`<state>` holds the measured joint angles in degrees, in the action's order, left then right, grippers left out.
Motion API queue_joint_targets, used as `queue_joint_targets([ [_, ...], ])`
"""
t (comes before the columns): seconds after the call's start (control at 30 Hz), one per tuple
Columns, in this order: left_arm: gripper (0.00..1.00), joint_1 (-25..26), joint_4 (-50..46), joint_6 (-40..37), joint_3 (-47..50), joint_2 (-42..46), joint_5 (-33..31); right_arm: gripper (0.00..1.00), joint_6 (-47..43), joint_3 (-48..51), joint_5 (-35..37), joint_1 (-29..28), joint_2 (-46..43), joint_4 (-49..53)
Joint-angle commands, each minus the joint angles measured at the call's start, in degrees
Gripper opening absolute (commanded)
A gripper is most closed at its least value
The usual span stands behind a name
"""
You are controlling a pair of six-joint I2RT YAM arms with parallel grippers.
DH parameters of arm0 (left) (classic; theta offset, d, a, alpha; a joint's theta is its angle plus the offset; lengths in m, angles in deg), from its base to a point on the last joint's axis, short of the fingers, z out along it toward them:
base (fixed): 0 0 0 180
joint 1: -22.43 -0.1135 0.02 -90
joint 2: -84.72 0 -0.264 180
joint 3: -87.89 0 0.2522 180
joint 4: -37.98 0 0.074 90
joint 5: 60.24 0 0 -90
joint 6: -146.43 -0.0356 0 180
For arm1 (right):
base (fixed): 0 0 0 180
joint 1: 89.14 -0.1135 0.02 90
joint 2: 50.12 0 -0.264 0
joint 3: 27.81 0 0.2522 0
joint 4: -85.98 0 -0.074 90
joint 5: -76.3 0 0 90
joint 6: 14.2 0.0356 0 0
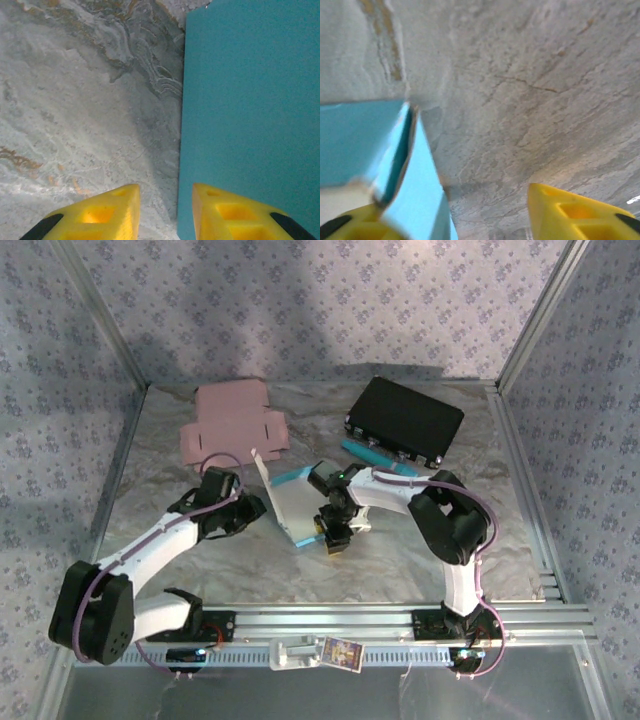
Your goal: Fold the paper box
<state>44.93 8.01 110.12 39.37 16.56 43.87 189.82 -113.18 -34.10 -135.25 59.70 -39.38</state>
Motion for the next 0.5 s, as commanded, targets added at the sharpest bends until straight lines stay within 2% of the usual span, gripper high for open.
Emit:
queue_joint_targets([
  [0.0,0.33,0.13,2.87,0.36,-2.96,-1.33,1.05,0.59,-1.70,-0.34,1.43,0.65,-3.35,3.13],
  [0.17,0.33,0.17,3.11,0.01,-4.39,-2.54,0.59,0.67,-5.49,-1.68,3.90,1.35,-8.78,7.18],
  [0.27,0.33,0.16,3.13,0.01,-4.95,-3.01,0.24,0.68,-12.46,-4.19,8.19,2.48,-12.02,9.44],
  [0.37,0.33,0.17,3.26,-0.03,-5.57,-3.21,-0.04,0.66,-28.67,-10.94,13.06,4.88,-13.17,9.36],
  [0.47,0.33,0.02,3.29,-0.25,-5.66,-3.12,-0.18,0.59,-56.53,-20.89,9.78,4.53,-10.85,6.98],
])
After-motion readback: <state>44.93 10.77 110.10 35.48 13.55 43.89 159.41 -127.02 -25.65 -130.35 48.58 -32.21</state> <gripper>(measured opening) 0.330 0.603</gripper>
